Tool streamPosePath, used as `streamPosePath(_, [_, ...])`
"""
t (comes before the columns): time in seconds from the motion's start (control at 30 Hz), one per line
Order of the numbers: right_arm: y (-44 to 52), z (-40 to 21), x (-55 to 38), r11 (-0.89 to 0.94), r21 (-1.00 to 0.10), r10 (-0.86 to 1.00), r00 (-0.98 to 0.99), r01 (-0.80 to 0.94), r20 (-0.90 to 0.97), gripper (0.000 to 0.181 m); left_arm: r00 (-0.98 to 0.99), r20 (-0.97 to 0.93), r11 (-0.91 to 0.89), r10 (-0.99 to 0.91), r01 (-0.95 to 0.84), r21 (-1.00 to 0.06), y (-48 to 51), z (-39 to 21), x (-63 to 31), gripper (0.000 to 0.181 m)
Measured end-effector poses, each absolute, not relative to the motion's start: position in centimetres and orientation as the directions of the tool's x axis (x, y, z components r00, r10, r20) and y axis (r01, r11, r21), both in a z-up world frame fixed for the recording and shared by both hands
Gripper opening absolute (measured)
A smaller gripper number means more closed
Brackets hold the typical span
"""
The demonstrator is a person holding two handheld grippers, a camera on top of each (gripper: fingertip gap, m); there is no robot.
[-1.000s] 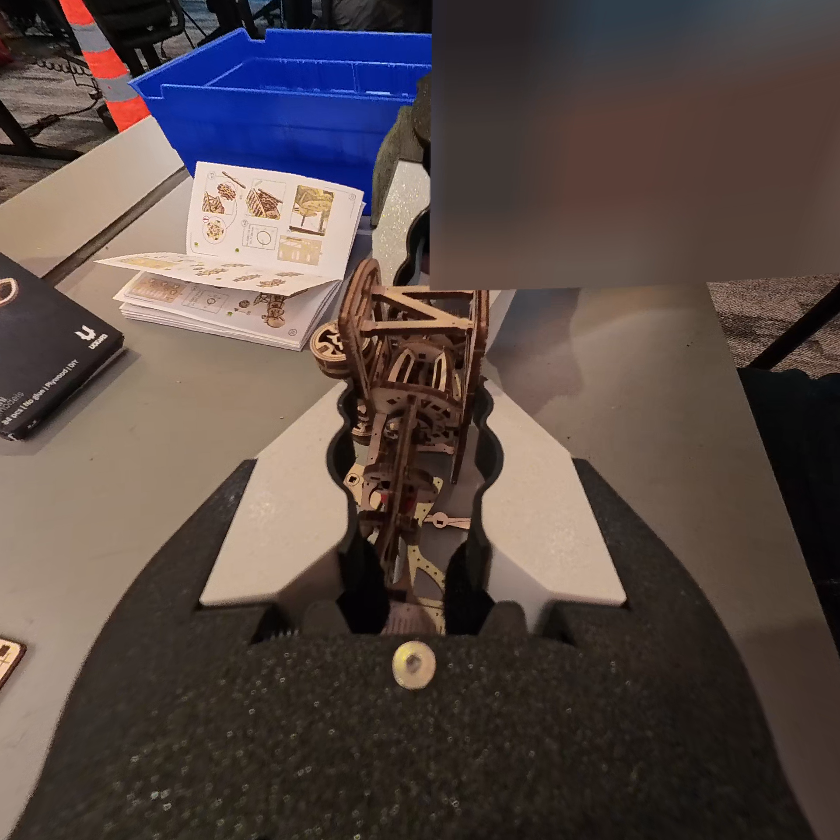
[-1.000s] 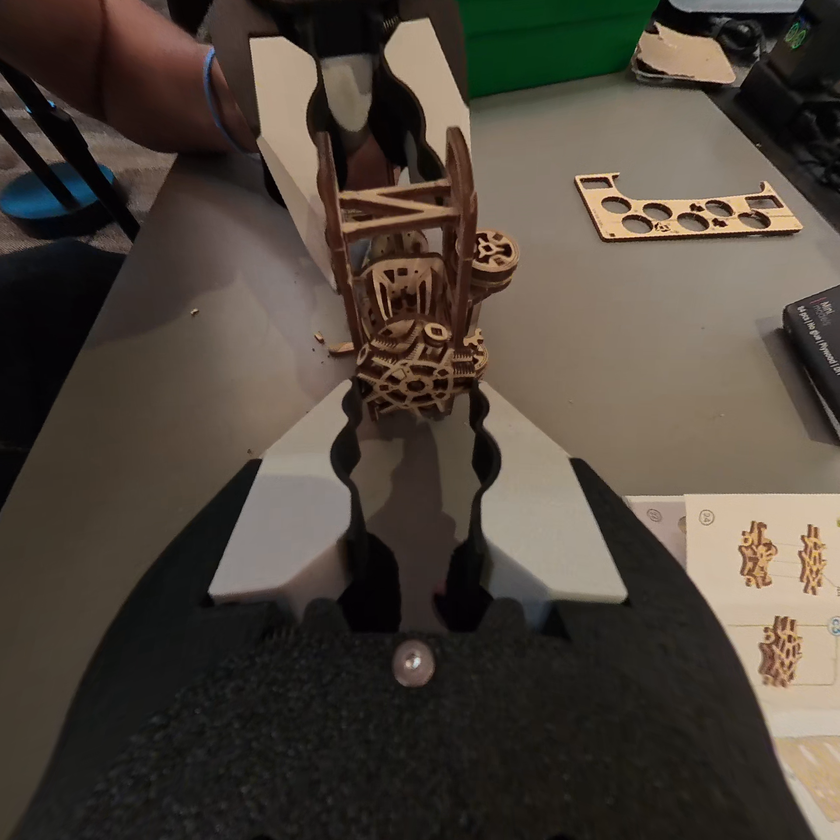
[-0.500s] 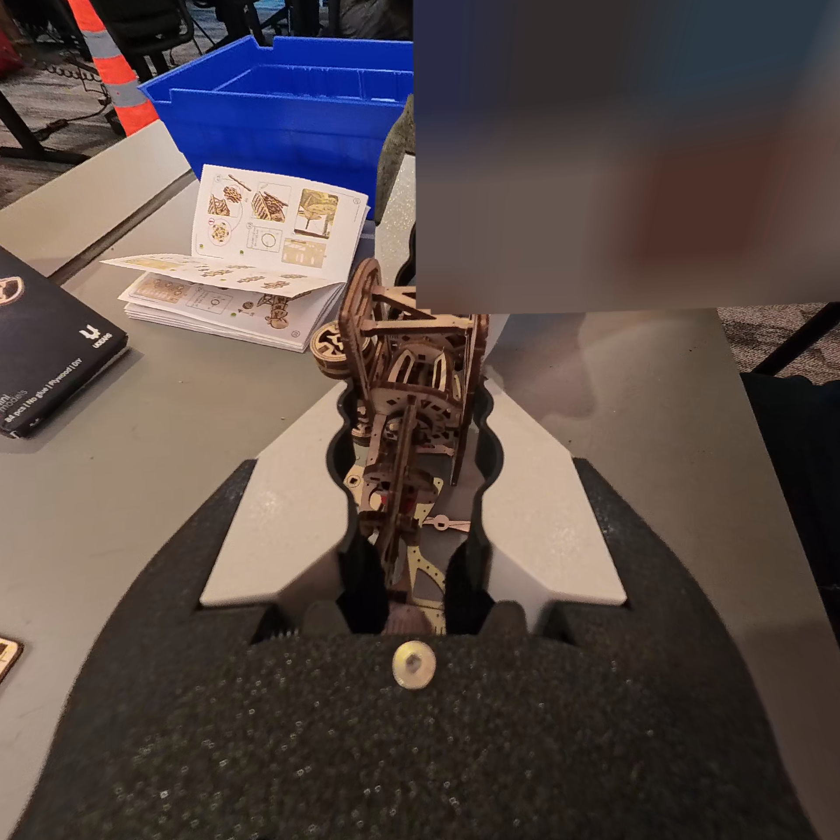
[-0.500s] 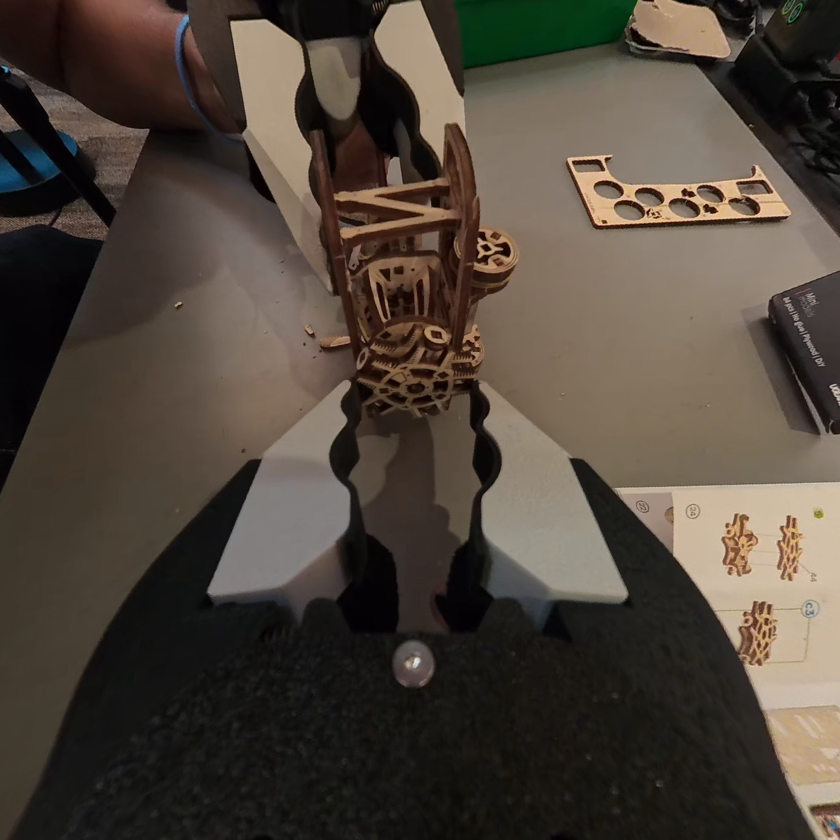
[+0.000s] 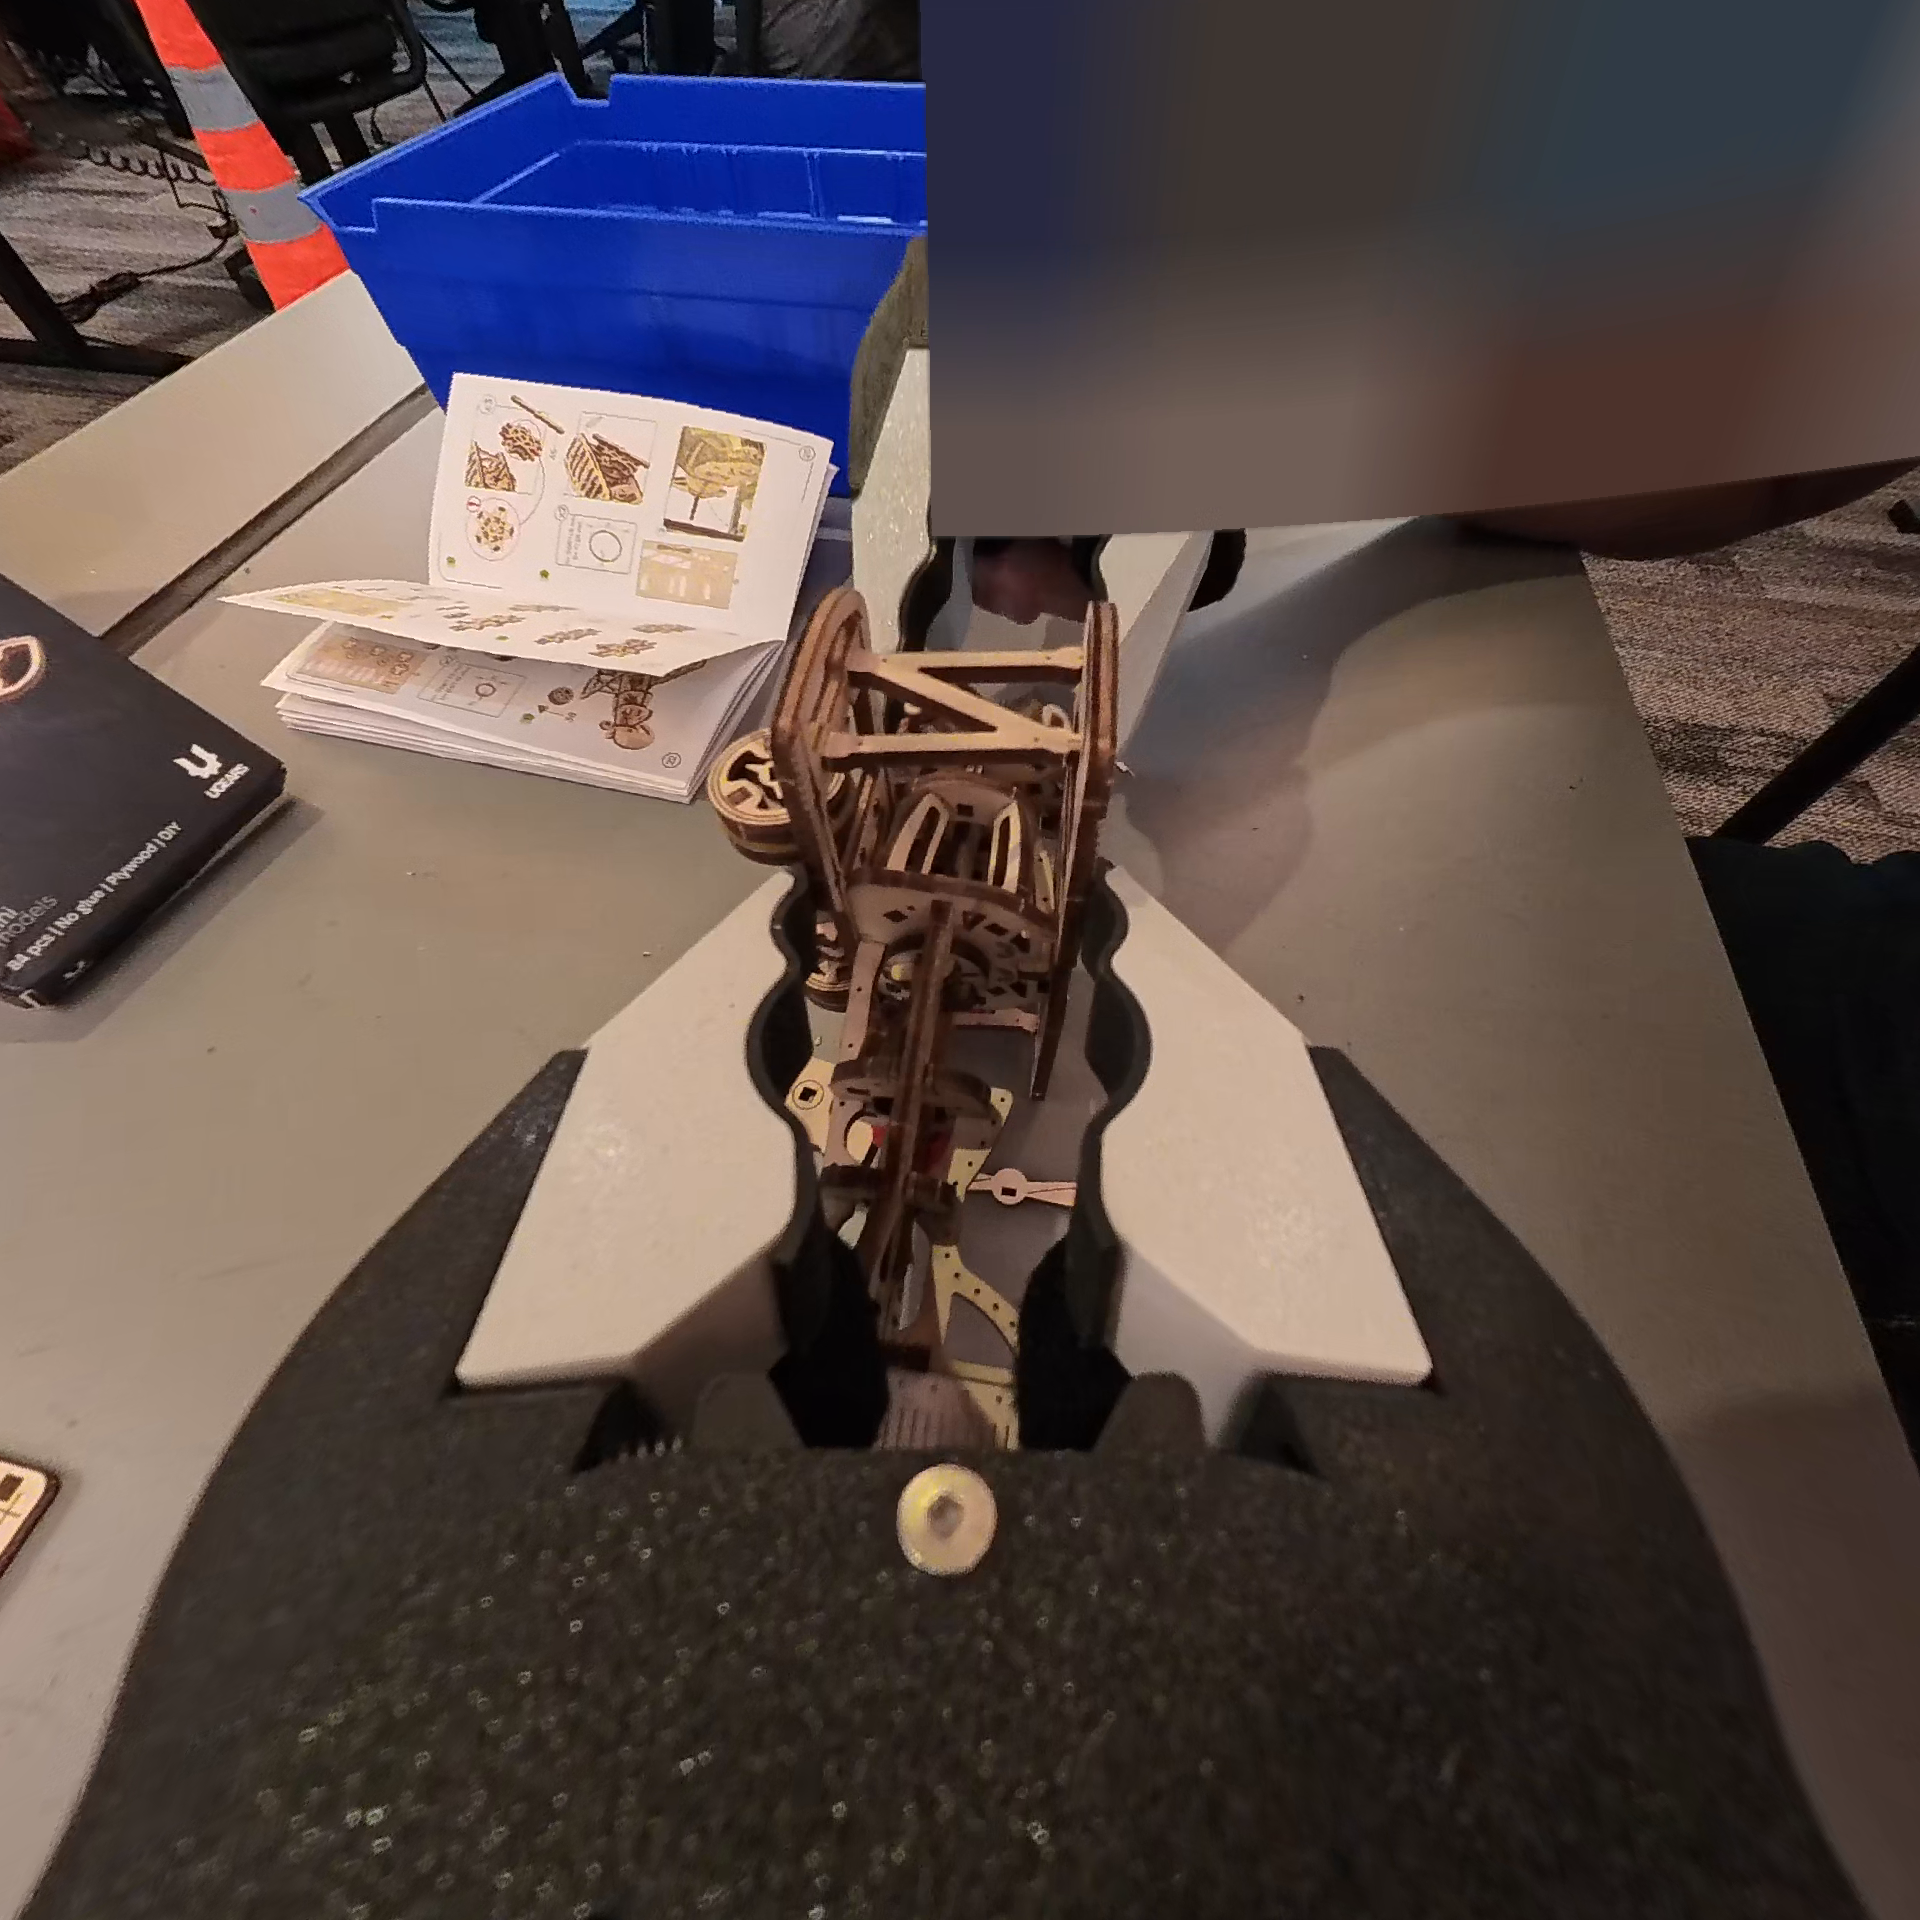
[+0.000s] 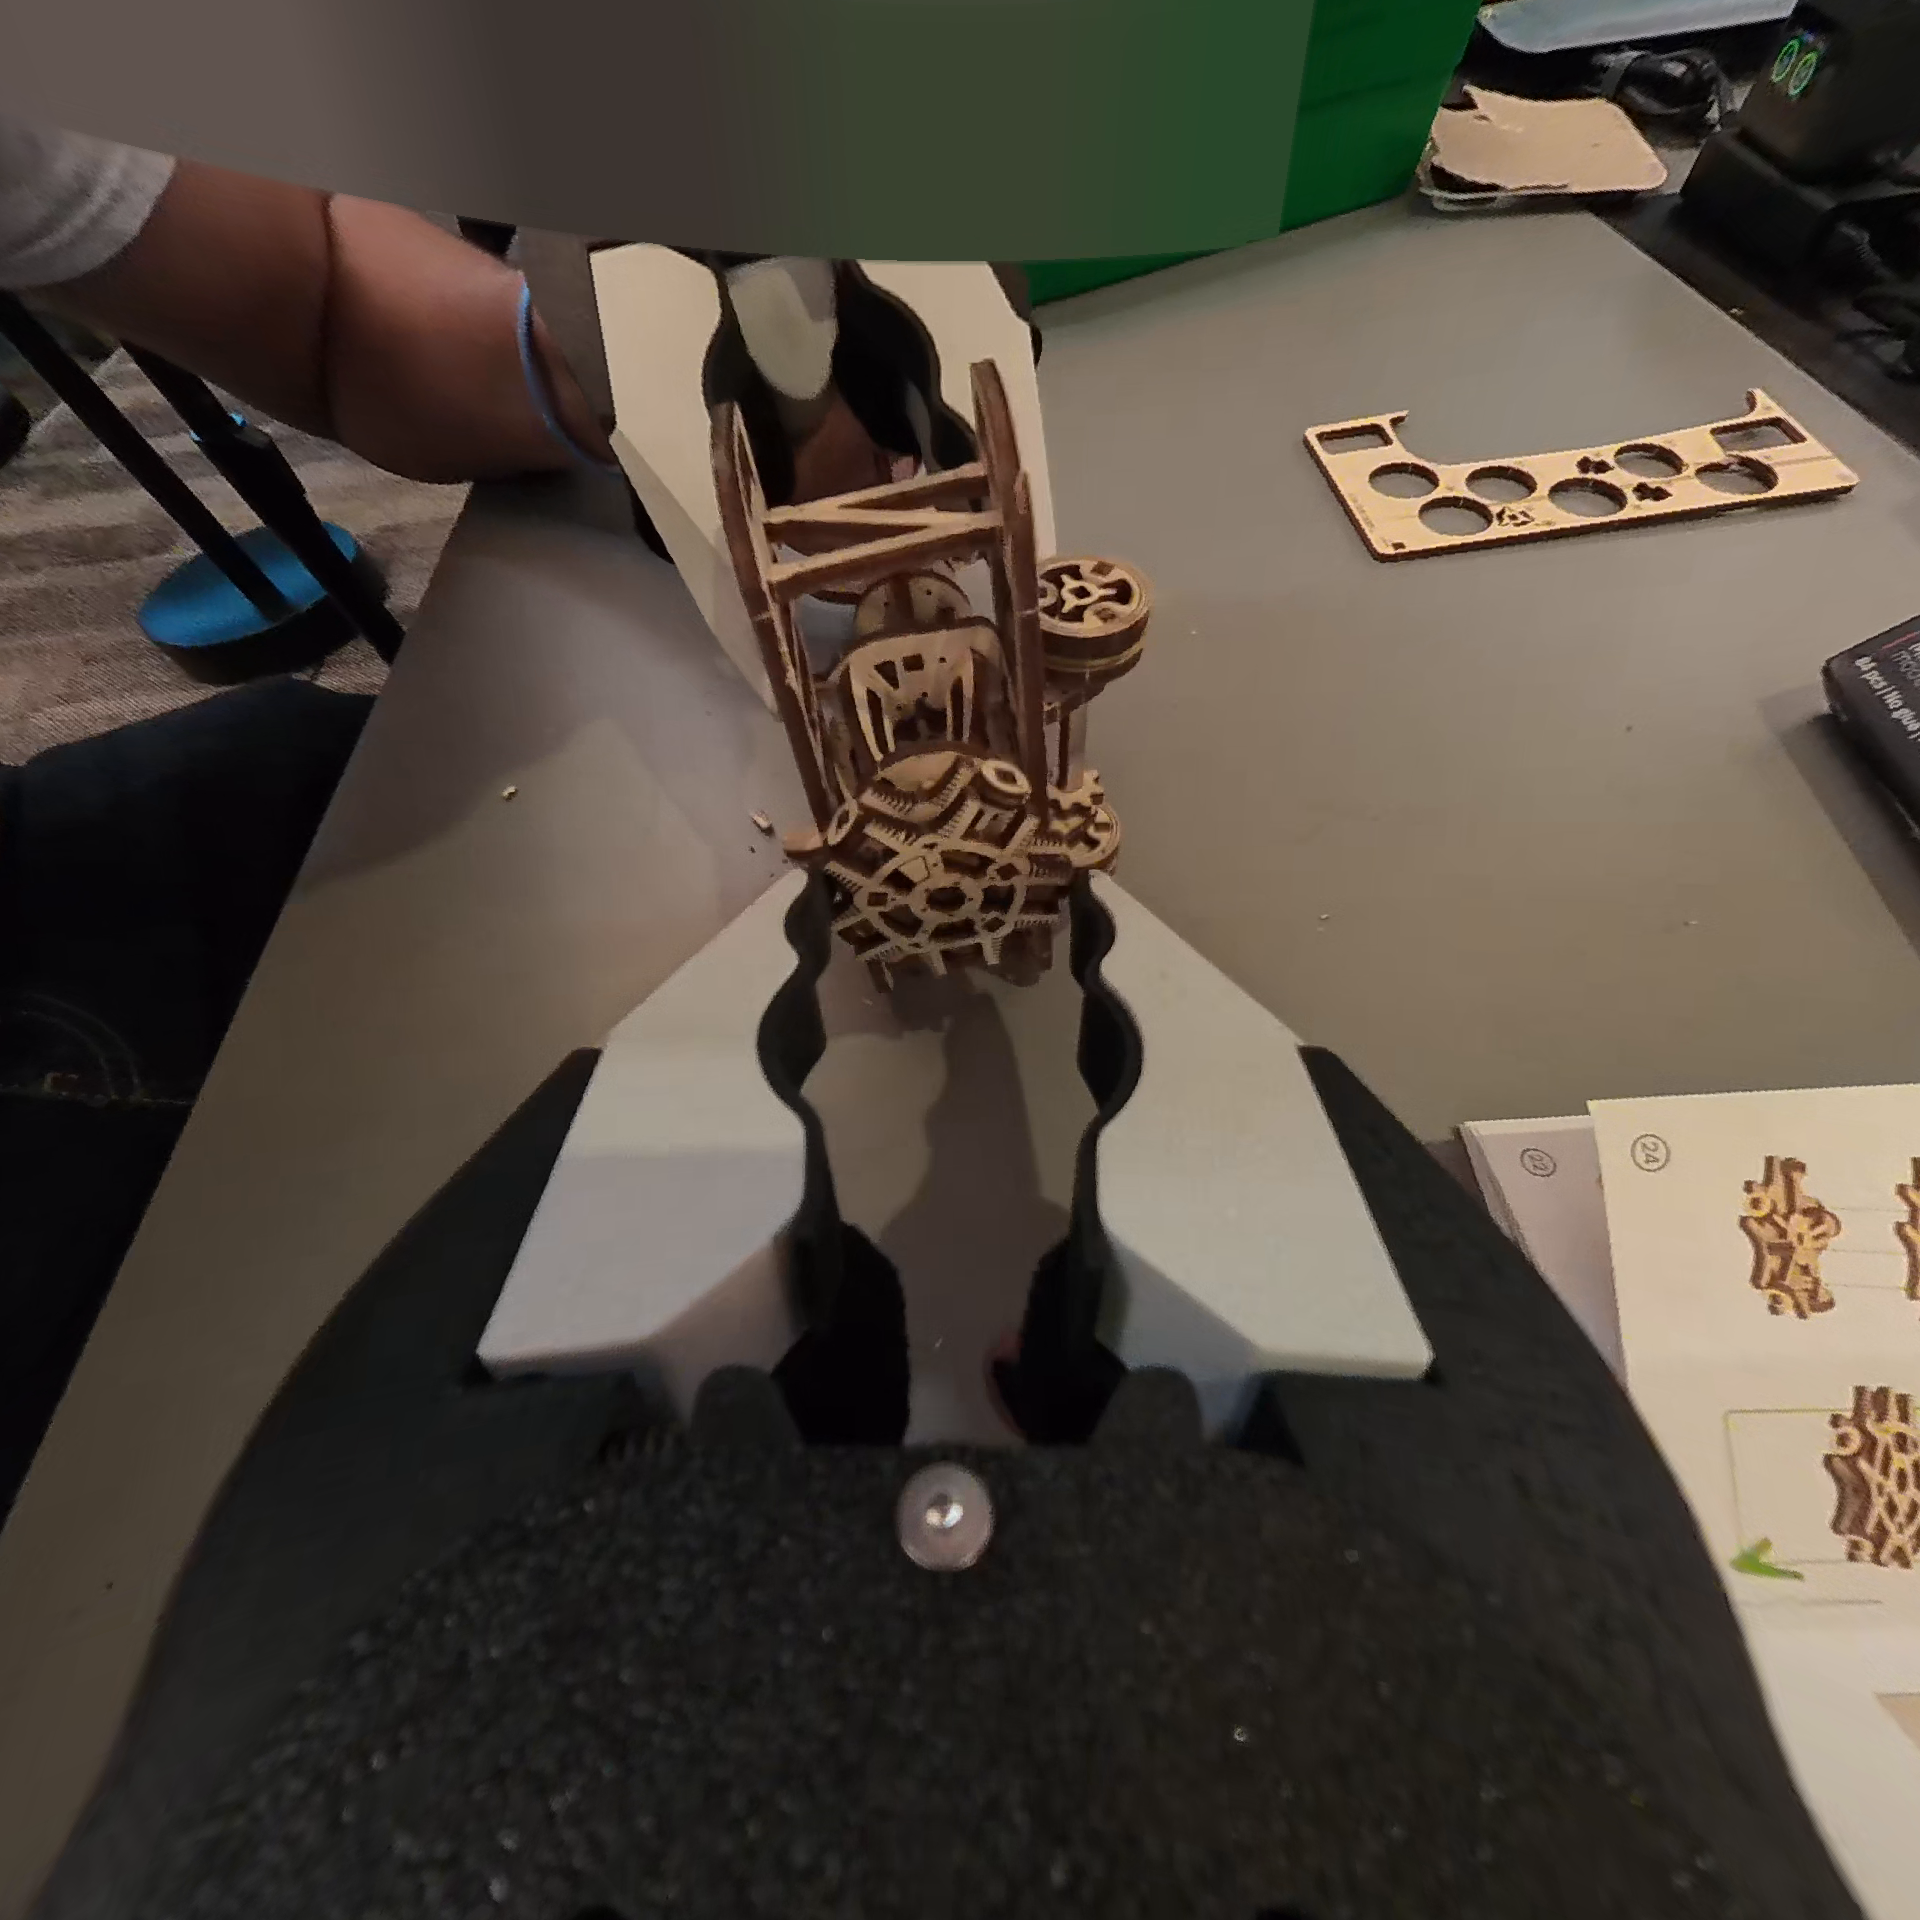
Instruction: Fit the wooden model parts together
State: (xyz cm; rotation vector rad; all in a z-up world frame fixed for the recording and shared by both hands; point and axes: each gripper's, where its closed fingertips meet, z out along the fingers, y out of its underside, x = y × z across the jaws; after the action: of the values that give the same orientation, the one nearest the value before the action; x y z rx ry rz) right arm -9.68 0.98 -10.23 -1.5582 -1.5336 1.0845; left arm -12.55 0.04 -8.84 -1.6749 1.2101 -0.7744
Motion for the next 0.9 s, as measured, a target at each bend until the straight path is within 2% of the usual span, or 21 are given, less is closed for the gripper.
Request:
streamPosePath(0.13, [1.01, -10.07, -9.77, -0.057, -0.912, 0.996, -0.045, 0.407, -0.083, 0.045, 0.325, -0.014, -0.117, -0.946, -0.380, -0.918, 0.02, -8.84, -12.52, 0.048])
streamPosePath(0.3, [1.22, -10.01, -9.89, 0.137, -0.918, 0.991, -0.053, 0.372, 0.126, 0.044, 0.330, -0.005, -0.126, -0.944, -0.374, -0.919, 0.07, -8.83, -12.52, 0.048])
streamPosePath(0.4, [1.26, -9.98, -9.95, 0.195, -0.917, 0.981, -0.058, 0.348, 0.186, 0.044, 0.327, 0.013, -0.139, -0.945, -0.364, -0.921, 0.05, -8.84, -12.53, 0.048])
streamPosePath(0.63, [1.33, -9.95, -10.05, 0.244, -0.918, 0.970, -0.059, 0.312, 0.238, 0.043, 0.327, 0.027, -0.147, -0.945, -0.349, -0.925, 0.03, -8.88, -12.50, 0.048])
streamPosePath(0.9, [1.24, -9.79, -10.37, 0.174, -0.949, 0.985, -0.054, 0.263, 0.165, 0.042, 0.307, 0.049, -0.165, -0.950, -0.366, -0.916, -0.09, -9.32, -12.65, 0.050])
